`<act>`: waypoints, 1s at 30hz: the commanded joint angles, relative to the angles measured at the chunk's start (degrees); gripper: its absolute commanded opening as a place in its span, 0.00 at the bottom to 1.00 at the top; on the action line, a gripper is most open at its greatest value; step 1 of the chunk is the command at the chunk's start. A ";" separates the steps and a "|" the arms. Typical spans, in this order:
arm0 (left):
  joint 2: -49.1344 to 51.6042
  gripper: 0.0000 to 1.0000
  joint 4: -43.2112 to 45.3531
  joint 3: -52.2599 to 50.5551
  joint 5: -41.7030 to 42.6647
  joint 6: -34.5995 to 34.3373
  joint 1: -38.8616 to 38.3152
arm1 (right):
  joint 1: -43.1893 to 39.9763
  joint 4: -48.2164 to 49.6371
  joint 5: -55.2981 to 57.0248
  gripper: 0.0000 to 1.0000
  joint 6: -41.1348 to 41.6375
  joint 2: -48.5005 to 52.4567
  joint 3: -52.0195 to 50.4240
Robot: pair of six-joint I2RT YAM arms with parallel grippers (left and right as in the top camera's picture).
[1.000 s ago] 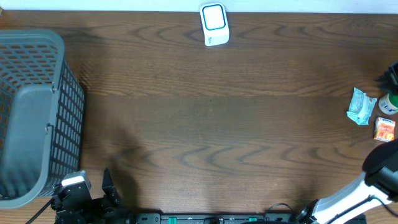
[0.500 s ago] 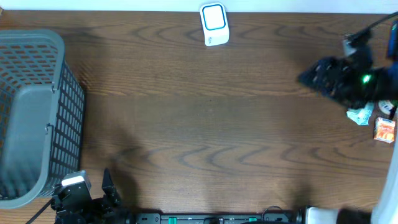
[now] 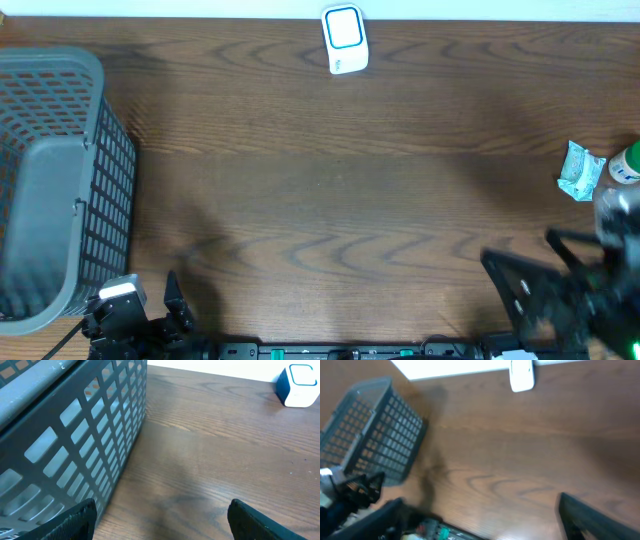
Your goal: Scan the item barcode
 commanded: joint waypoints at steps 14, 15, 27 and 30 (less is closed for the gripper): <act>-0.28 0.84 0.07 0.00 -0.52 0.94 -0.28 | -4.85 4.70 22.25 0.98 -14.88 -26.62 -8.17; -0.28 0.84 0.07 0.00 -0.50 0.96 -0.28 | -5.22 6.82 22.23 0.97 -16.20 -28.55 -9.64; -0.28 0.84 0.07 0.00 -0.50 0.94 -0.28 | -5.77 54.53 20.59 0.99 -18.36 -54.38 -54.51; -0.28 0.84 0.07 0.00 -0.50 0.96 -0.28 | -5.81 65.64 18.84 0.99 -18.36 -54.07 -64.89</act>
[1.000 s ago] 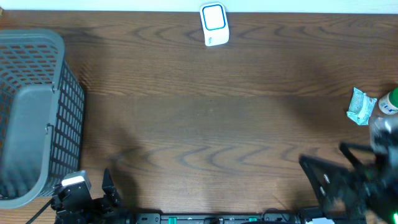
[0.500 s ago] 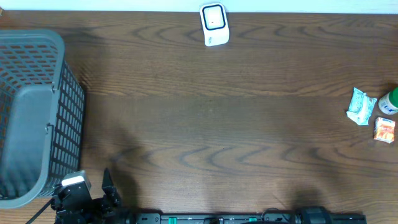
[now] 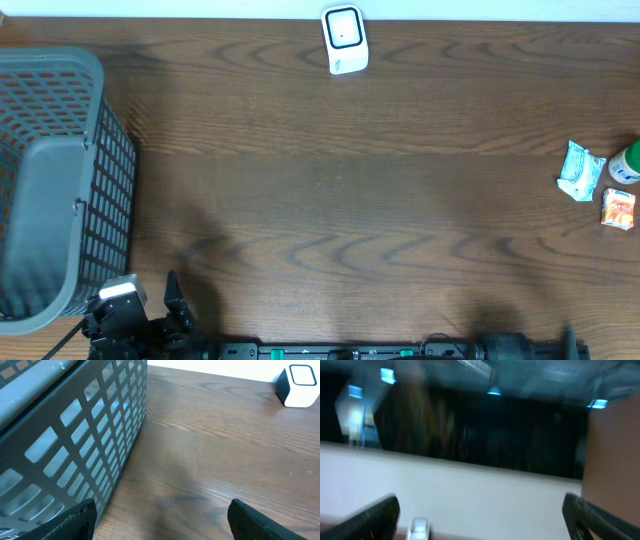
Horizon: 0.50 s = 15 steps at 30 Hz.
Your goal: Scan the item barcode
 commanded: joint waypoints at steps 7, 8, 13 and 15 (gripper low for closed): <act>-0.28 0.84 0.11 0.00 -0.50 0.96 -0.28 | -0.37 40.04 -6.43 0.99 0.70 0.20 -36.85; -0.28 0.84 0.13 0.00 -0.50 0.96 -0.28 | -0.37 43.08 -6.34 0.99 3.10 0.20 -41.59; -0.28 0.84 0.11 0.00 -0.50 0.94 -0.28 | -0.37 43.80 -4.31 0.99 3.69 0.15 -49.68; -0.28 0.84 0.11 0.00 -0.50 0.94 -0.28 | -0.37 43.82 -2.84 0.99 3.72 0.15 -51.65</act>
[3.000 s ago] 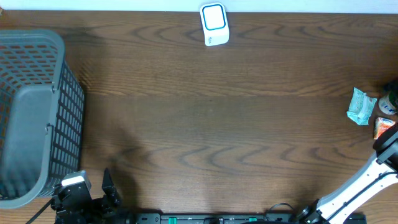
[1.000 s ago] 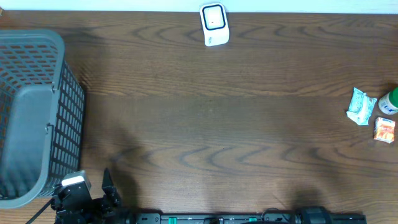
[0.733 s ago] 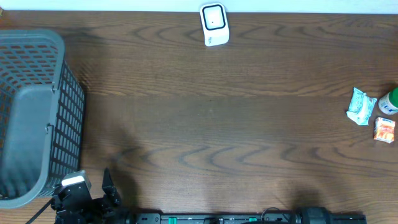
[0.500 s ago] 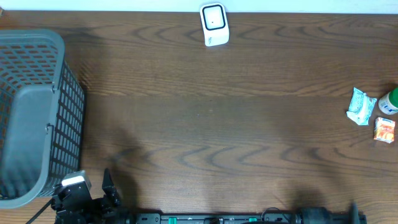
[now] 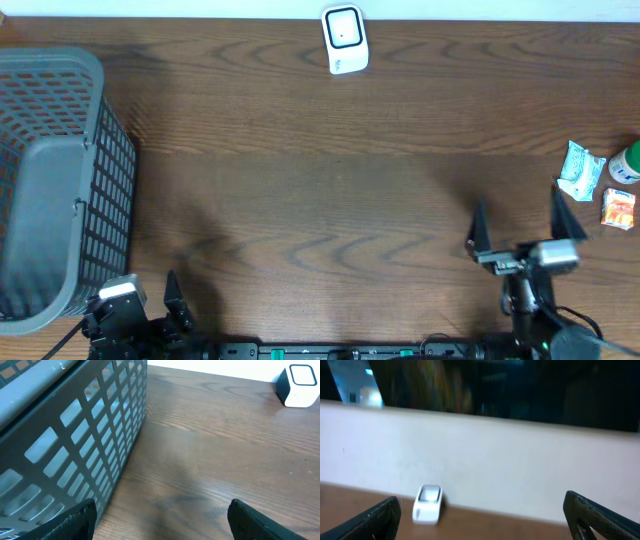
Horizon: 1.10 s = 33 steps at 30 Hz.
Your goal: Scan the item barcode
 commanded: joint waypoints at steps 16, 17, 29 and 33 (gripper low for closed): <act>-0.28 0.84 0.07 0.00 -0.50 0.94 -0.28 | -0.35 -6.97 2.84 0.99 2.25 -0.70 -10.54; -0.28 0.84 0.07 0.00 -0.50 0.96 -0.28 | -0.35 -9.14 2.84 0.99 2.23 -0.70 -10.54; -0.28 0.84 0.07 0.00 -0.50 0.96 -0.28 | -0.39 -10.60 3.06 0.99 2.21 -0.33 -10.54; -0.28 0.84 0.07 0.00 -0.50 0.94 -0.28 | -0.39 -10.60 3.06 0.99 2.21 -0.33 -10.54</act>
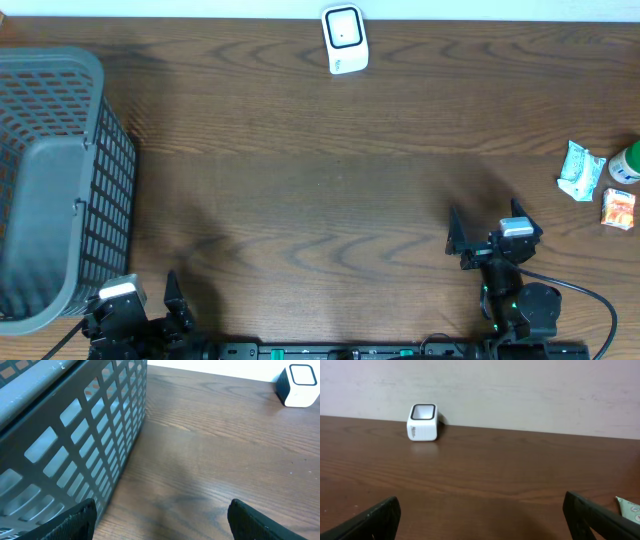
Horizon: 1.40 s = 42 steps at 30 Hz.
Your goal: Scan the item barcode
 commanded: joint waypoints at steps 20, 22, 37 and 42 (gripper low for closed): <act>-0.31 0.84 35.45 -17.16 3.69 0.74 -0.28 | -0.39 -0.26 0.52 0.99 0.76 -0.11 -0.07; -0.31 0.84 48.41 -24.48 5.42 0.74 -0.28 | -0.39 -0.26 0.52 0.99 0.76 -0.11 -0.07; -0.37 0.84 63.73 -42.21 5.97 0.76 -0.28 | -0.39 -0.26 0.52 0.99 0.79 -0.11 -0.07; -0.39 0.84 59.80 -42.21 6.19 0.96 -0.31 | -0.39 -0.26 0.52 0.99 0.76 -0.09 -0.07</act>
